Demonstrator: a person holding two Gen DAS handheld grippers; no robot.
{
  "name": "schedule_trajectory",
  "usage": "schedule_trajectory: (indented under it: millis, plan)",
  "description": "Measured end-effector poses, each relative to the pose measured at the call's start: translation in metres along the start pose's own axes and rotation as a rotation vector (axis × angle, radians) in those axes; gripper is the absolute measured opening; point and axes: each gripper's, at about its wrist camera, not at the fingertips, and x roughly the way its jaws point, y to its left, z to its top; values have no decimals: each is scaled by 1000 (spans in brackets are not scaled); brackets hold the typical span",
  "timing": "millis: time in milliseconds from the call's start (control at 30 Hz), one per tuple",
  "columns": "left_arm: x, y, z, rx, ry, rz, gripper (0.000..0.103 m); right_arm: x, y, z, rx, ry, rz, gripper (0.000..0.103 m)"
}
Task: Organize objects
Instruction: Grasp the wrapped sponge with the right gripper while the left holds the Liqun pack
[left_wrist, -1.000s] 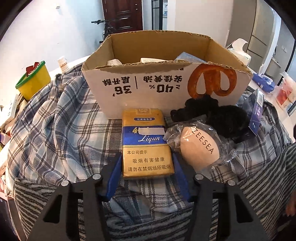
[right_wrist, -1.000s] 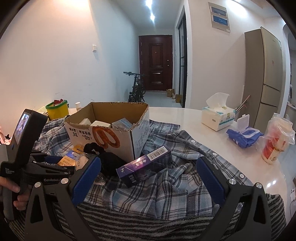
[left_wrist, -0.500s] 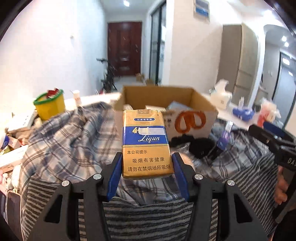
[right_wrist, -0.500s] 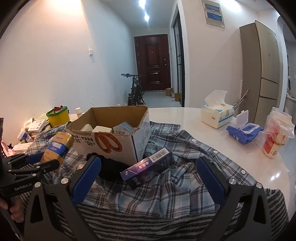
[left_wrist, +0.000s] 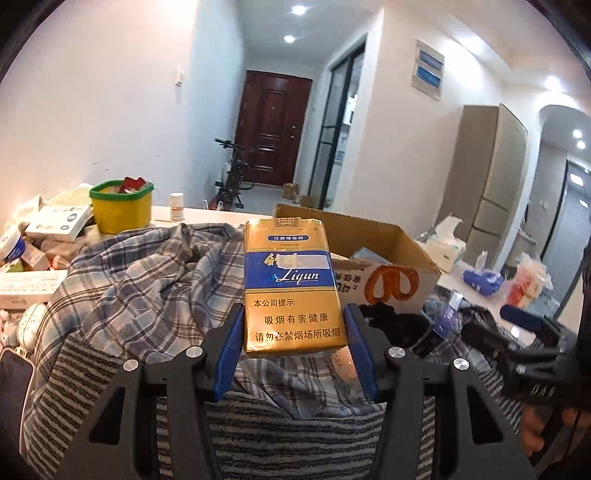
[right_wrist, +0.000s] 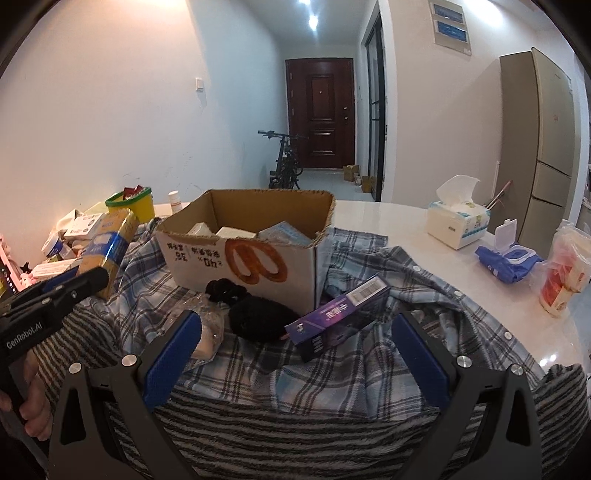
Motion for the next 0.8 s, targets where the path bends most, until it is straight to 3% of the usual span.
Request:
schedule_trajectory:
  millis: [333, 700, 800]
  plan:
    - [-1, 2, -2, -6, -7, 4, 56, 20, 33, -5, -17, 64, 74, 102]
    - [-2, -1, -4, 6, -17, 3, 56, 48, 60, -11, -62, 157, 111, 90]
    - [-2, -1, -3, 3, -15, 1, 56, 57, 65, -13, -62, 189, 122, 79]
